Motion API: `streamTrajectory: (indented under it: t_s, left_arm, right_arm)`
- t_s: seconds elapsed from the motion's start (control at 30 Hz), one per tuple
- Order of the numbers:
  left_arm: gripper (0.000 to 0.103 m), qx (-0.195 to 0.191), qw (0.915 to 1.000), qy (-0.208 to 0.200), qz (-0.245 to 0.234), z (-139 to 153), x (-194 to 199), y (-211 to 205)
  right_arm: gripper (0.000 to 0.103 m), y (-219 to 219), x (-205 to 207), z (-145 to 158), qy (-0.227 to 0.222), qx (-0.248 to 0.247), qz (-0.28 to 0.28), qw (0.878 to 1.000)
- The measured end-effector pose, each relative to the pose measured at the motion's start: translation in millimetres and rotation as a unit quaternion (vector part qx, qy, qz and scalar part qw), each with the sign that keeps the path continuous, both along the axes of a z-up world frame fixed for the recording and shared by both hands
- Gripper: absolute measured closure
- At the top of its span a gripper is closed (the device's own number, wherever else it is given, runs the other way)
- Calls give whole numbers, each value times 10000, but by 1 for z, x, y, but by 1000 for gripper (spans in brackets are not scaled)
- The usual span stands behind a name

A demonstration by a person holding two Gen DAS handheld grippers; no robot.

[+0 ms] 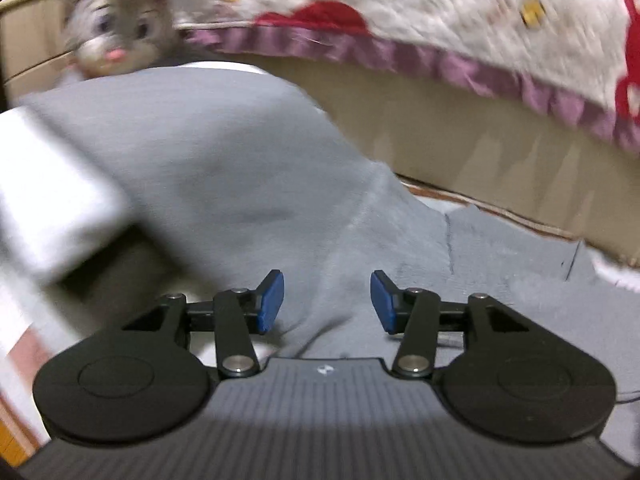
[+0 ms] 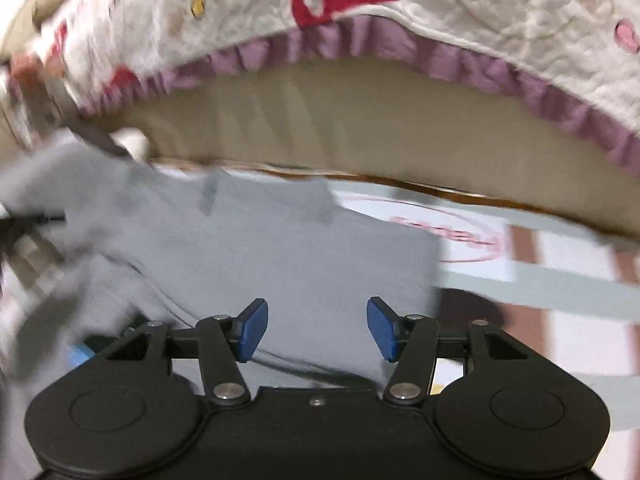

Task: Fold clothes
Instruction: 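Carry the folded sweater onto the stack of folded clothes and release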

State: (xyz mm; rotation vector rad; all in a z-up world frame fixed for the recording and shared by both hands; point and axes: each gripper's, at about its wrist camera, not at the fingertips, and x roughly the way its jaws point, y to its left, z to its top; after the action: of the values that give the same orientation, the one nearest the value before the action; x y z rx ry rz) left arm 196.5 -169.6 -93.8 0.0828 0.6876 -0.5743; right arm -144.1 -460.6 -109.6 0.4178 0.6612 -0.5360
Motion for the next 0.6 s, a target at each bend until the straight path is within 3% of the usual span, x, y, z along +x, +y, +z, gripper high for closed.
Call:
streamTrajectory:
  t_s: [0.1,0.27,0.4,0.5,0.6]
  left_arm:
    - [56,-339,9981,-83,501,16,-8,53]
    - [56,-983,9900,-346,947,44,7,116]
    - [58,-1463,9803,-316,1292,54,27,146]
    - [59,-1771,9759,-96,1275,45,39,152]
    - [64,-2048,9702,25,1292,41,44,162]
  right_arm:
    - [43,18,28,-7,-322,386,238,9985]
    - [43,65,95,-1,-475,512,1312,9889]
    - [43,108,170,25,-440,157,2292,9723]
    - [43,150,234,60,-538,-235,2968,9531]
    - [74,198,293,90,-565,-651,3704,9249]
